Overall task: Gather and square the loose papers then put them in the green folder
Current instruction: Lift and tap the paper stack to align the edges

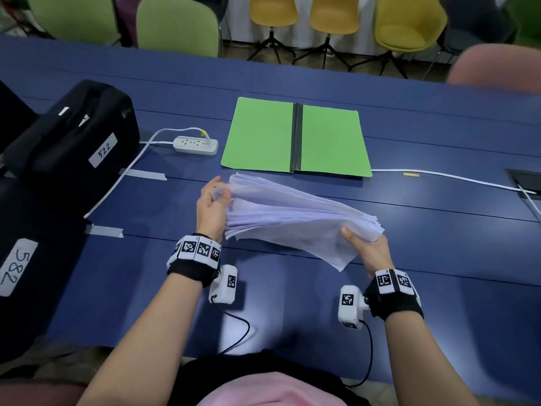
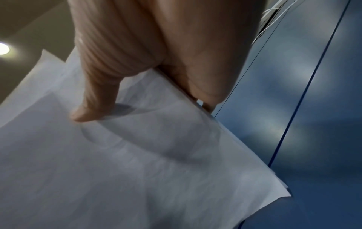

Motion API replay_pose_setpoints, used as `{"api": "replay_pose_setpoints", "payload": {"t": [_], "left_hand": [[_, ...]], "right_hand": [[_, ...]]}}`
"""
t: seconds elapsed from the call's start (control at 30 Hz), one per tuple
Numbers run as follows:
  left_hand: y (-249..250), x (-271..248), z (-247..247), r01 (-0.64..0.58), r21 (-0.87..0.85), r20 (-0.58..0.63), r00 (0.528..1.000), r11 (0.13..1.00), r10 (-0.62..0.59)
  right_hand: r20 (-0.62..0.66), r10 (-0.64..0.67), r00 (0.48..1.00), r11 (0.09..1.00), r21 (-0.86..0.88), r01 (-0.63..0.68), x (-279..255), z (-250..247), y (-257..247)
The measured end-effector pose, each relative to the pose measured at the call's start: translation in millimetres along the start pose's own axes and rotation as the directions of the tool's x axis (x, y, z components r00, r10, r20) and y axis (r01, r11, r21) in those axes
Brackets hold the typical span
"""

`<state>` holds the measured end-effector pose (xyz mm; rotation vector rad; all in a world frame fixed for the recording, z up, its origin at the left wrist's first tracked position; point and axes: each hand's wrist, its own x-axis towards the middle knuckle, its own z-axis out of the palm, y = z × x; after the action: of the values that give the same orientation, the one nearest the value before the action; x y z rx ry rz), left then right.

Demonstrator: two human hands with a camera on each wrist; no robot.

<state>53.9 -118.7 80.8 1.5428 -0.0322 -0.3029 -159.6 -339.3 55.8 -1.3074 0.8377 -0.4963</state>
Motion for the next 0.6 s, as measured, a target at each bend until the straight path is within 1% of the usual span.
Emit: {"api": "replay_pose_setpoints", "payload": {"t": [0.07,0.13,0.17,0.27,0.33,0.4,0.47,0.5,0.57,0.6], "left_hand": [[1,-5,4,0.002,-0.014,0.055,0.998,1.000,-0.001],[4,-13,9,-0.016,-0.089,0.130,0.991,0.996,0.028],[5,-14,10,-0.021,-0.098,0.166,0.985,0.995,0.037],[5,-11,10,-0.028,0.016,0.298,0.954,0.999,0.022],[5,-5,5,-0.043,0.115,0.413,0.911,0.992,-0.008],[7,0,0,-0.056,0.213,0.542,0.837,0.975,-0.071],[9,3,-6,-0.094,0.350,0.617,0.771,0.932,-0.154],[9,4,-8,-0.129,0.418,0.632,0.753,0.899,-0.186],[10,4,-11,-0.192,0.517,0.632,0.743,0.835,-0.220],[11,4,-13,-0.213,0.539,0.636,0.738,0.815,-0.228]], "right_hand": [[-0.001,-0.003,1.000,1.000,-0.001,0.003,0,0,-1],[-0.004,-0.007,1.000,1.000,-0.001,0.007,0,0,-2],[-0.008,-0.005,1.000,1.000,-0.002,0.005,0,0,-3],[-0.019,0.001,1.000,1.000,0.000,-0.001,0,2,-3],[-0.032,0.003,0.999,1.000,0.003,-0.003,-2,3,-3],[-0.051,0.007,0.999,1.000,-0.006,-0.007,-1,3,-3],[-0.072,0.016,0.997,1.000,-0.022,-0.018,0,4,-5],[-0.081,0.017,0.997,0.999,-0.036,-0.020,2,4,-5],[-0.091,0.008,0.996,0.998,-0.061,-0.014,3,5,-7],[-0.099,-0.001,0.995,0.998,-0.064,-0.006,4,6,-8]]}}
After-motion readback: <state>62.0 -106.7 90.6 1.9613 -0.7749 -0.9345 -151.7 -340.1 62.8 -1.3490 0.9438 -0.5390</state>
